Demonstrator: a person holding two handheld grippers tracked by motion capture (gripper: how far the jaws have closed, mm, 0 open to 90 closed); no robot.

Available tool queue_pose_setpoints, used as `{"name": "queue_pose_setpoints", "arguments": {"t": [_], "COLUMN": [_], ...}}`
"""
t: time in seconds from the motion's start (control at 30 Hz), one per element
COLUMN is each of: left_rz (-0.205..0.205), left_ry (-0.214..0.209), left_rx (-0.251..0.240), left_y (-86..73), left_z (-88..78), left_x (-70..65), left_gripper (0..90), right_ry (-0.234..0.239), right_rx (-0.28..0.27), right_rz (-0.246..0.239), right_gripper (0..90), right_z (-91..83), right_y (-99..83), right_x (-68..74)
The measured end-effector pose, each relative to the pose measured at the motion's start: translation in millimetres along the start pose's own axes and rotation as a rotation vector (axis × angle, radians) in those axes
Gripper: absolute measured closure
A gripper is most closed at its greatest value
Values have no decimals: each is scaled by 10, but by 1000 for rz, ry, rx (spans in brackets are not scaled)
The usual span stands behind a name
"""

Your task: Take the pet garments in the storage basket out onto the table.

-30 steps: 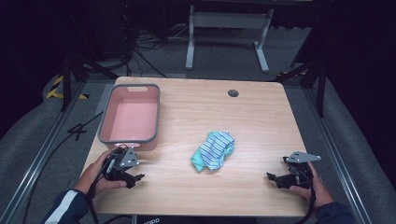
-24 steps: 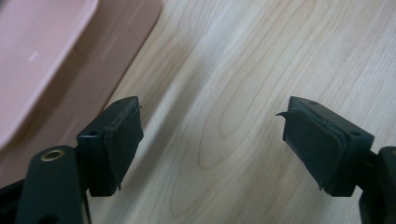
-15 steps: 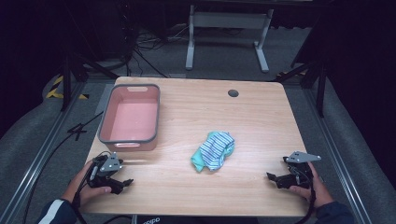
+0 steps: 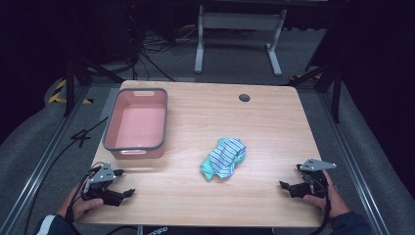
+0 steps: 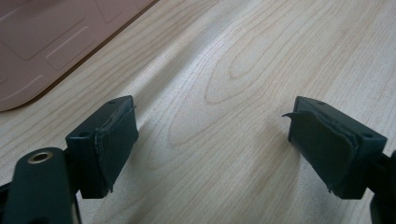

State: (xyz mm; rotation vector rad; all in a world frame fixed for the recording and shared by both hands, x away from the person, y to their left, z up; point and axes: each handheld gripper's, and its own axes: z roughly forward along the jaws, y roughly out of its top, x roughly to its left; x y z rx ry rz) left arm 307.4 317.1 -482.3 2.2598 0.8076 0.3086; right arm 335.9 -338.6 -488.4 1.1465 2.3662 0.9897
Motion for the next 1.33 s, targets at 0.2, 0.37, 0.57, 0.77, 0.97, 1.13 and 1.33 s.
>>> {"name": "queue_pose_setpoints", "arguments": {"t": [0.2, 0.37, 0.57, 0.77, 0.97, 1.13, 1.33], "left_rz": [-4, -6, -14, -13, -15, -13, -12], "left_ry": [3, 10, 14, 14, 14, 11, 12], "left_rx": [2, 0, -1, 1, 0, 3, 3], "left_y": [0, -2, -4, -4, -4, -2, 0], "left_z": [2, 1, 0, 0, 0, 3, 3], "left_x": [0, -4, -11, -10, -10, -8, -6], "left_gripper": [148, 145, 145, 145, 144, 140, 136], "right_ry": [0, -1, -4, -4, -4, -4, -4], "right_rx": [0, 0, -3, -3, -3, -3, -3], "right_rz": [-1, 1, 3, 4, 4, 4, 4], "right_gripper": [7, 7, 7, 7, 7, 7, 7], "right_z": [0, -1, 1, 1, 1, 1, 1], "right_y": [0, -1, -2, -2, -2, -2, -2], "right_x": [0, 2, 5, 4, 4, 4, 4]}}
